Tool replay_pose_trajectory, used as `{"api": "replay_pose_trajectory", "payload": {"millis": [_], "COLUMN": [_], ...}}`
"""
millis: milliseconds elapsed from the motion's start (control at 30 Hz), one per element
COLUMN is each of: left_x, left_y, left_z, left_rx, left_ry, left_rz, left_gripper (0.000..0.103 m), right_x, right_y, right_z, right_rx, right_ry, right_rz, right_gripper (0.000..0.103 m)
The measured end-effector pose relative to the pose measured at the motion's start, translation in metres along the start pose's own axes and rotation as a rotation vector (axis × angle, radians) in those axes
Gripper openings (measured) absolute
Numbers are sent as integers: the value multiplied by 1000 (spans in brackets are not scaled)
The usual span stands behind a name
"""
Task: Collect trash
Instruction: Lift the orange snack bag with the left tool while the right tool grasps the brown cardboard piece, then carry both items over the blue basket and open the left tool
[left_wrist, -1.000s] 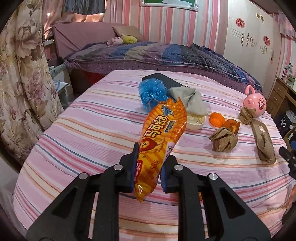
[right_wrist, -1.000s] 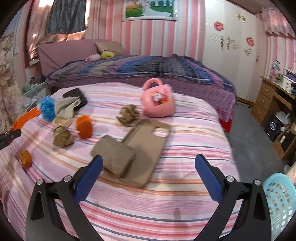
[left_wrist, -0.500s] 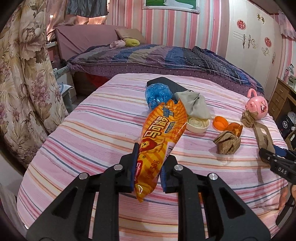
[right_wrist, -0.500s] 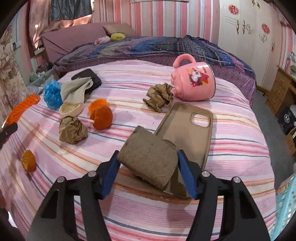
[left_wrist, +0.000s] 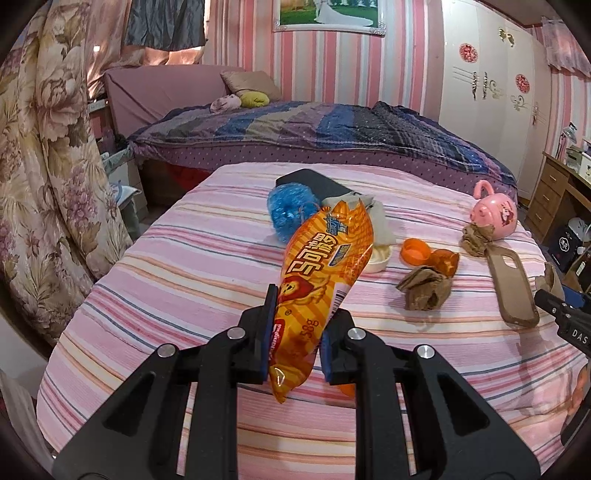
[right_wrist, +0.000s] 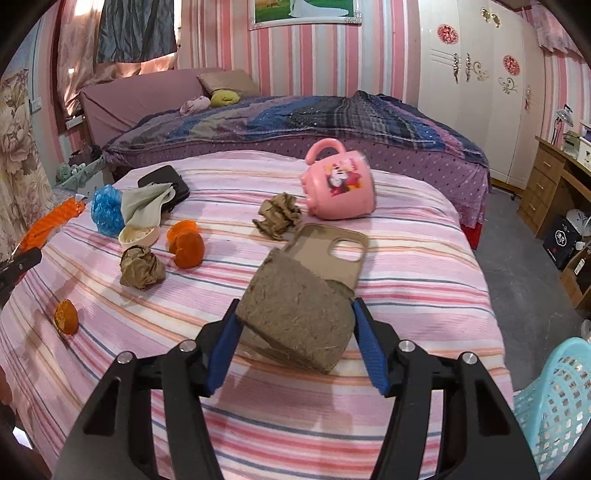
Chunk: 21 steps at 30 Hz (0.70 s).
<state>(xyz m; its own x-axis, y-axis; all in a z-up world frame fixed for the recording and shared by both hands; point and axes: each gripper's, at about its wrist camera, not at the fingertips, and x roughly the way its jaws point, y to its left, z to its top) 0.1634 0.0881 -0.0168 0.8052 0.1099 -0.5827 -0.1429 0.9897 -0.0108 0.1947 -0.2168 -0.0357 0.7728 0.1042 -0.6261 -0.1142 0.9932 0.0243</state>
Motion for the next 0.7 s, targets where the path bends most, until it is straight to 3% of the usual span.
{"api": "replay_pose_trajectory", "payload": {"millis": [433, 700], "left_x": [-31, -43], "left_y": [-46, -72], "left_z": [-8, -17], "left_rx": [42, 72], "left_ry": [-61, -73], "left_rz": [-51, -77], "left_gripper": [18, 18], "right_x": [-31, -63], "right_y": [-18, -51], "right_z": [-9, -17], "right_rx": [-18, -9], "right_ry": [-34, -60], "right_rz": [-27, -72], "right_gripper": [59, 59]}}
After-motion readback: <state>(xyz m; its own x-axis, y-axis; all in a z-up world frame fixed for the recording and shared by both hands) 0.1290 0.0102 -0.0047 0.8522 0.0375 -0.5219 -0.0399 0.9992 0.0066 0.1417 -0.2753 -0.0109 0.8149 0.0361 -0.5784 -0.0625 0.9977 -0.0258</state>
